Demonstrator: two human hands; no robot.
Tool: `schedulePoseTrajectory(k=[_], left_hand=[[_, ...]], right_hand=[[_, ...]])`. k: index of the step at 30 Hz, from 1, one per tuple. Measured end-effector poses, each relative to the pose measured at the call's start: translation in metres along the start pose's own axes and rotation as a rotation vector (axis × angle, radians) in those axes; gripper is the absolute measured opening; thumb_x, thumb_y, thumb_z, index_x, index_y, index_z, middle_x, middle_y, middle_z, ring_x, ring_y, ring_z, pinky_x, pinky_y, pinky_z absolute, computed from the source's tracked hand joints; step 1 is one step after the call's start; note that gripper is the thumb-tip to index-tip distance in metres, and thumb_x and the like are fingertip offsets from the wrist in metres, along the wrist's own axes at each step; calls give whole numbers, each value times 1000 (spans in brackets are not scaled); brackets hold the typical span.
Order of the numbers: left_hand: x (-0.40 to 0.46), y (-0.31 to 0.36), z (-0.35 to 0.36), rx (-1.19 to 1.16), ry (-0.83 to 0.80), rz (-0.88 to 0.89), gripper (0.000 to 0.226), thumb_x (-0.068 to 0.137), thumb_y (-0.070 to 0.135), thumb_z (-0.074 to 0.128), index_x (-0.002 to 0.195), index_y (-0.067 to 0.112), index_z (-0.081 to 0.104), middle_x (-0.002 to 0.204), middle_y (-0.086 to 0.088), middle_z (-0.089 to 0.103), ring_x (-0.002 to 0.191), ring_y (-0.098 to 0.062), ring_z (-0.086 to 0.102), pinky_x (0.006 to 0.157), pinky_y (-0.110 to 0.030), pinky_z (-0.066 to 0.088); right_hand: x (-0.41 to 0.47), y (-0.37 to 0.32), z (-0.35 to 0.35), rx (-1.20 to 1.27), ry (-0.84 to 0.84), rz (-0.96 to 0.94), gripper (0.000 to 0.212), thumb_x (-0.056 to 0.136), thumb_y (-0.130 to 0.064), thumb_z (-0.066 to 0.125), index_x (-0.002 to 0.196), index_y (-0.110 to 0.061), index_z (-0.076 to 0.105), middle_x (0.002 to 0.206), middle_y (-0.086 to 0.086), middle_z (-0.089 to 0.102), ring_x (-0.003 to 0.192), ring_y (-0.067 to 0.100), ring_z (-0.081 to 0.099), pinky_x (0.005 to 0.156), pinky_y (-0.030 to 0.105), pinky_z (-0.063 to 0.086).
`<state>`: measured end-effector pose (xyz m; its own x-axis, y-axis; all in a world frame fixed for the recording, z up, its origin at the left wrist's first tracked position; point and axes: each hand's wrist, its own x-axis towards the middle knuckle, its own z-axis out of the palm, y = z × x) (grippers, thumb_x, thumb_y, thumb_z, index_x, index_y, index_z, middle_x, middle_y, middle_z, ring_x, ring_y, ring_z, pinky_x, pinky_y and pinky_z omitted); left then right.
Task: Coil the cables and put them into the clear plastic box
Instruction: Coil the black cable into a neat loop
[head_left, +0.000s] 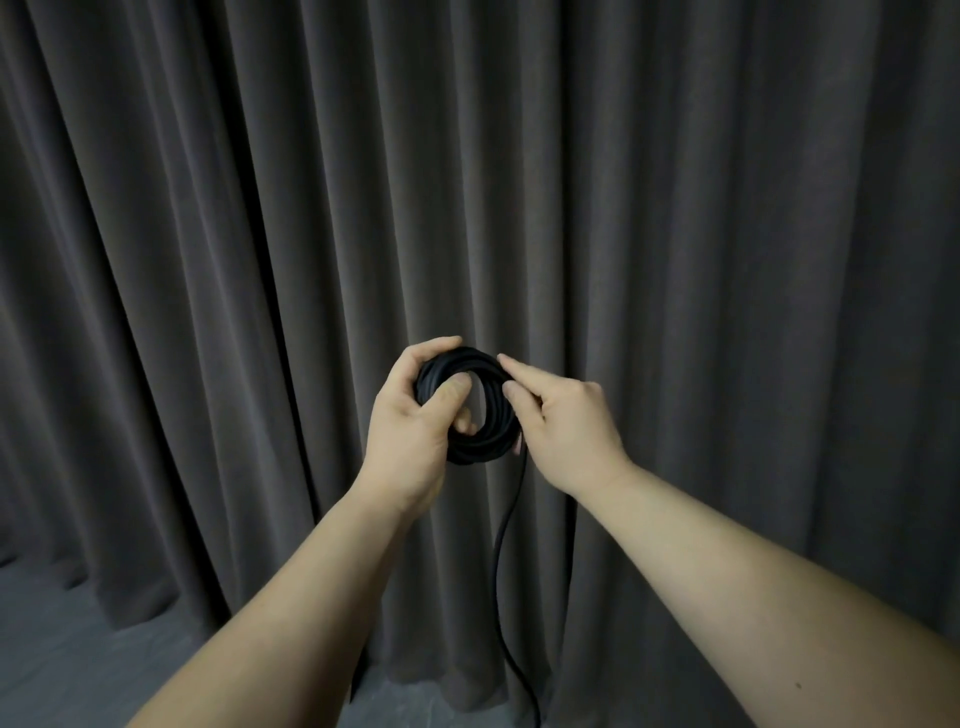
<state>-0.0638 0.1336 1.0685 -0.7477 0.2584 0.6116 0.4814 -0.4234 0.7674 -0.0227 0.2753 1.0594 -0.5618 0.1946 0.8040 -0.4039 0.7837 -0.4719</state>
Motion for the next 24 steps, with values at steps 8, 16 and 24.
schedulePoseTrajectory(k=[8, 16, 24], left_hand=[[0, 2, 3, -31, 75, -3, 20, 96, 5, 55, 109, 18, 63, 51, 5, 43, 43, -9, 34, 50, -27, 41], [19, 15, -10, -81, 362, 83, 18, 95, 5, 55, 100, 19, 64, 66, 3, 48, 45, -4, 38, 46, -20, 40], [32, 17, -35, -54, 526, 68, 15, 94, 10, 58, 100, 21, 66, 82, 1, 49, 47, -4, 42, 48, -21, 41]], right_hand=[[3, -9, 0, 145, -109, 137, 36, 97, -26, 53, 133, -29, 56, 96, -5, 73, 79, 13, 69, 73, 12, 48], [-16, 1, -1, 540, -629, 512, 21, 84, 5, 61, 97, -10, 55, 81, 18, 66, 70, 20, 61, 65, 29, 43], [-15, 11, -15, 602, -665, 717, 22, 87, 6, 55, 87, -16, 52, 73, 2, 58, 65, 16, 65, 63, 29, 50]])
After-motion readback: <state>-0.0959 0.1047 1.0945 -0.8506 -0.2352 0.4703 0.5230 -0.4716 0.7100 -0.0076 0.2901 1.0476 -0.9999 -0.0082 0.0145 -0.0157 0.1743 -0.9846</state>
